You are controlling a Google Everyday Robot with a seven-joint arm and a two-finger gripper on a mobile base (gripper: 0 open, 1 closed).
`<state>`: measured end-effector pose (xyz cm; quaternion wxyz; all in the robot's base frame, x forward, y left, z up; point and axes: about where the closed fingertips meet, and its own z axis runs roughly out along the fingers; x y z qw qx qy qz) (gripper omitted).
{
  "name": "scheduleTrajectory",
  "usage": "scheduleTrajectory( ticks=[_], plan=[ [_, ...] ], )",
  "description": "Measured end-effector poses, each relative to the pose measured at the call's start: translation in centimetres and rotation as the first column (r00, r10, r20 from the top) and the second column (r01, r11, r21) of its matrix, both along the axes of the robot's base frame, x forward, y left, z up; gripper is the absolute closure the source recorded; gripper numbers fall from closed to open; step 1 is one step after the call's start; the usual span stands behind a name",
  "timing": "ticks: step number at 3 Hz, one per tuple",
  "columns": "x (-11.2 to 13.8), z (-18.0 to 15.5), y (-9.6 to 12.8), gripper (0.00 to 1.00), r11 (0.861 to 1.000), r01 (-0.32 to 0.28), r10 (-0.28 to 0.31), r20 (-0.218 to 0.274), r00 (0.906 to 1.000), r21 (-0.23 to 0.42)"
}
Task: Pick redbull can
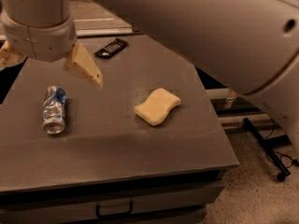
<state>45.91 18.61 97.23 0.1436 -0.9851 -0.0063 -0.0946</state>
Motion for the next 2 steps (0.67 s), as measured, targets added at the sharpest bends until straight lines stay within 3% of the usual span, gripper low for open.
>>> scheduleTrajectory(
  ticks=[1,2],
  plan=[
    [1.8,-2.9,3.4,0.00,0.995,-0.055,0.060,0.063,0.9962,-0.081],
    [4.7,-6.0,5.0,0.00,0.985,-0.049,0.065,0.096,0.9932,-0.168]
  ],
)
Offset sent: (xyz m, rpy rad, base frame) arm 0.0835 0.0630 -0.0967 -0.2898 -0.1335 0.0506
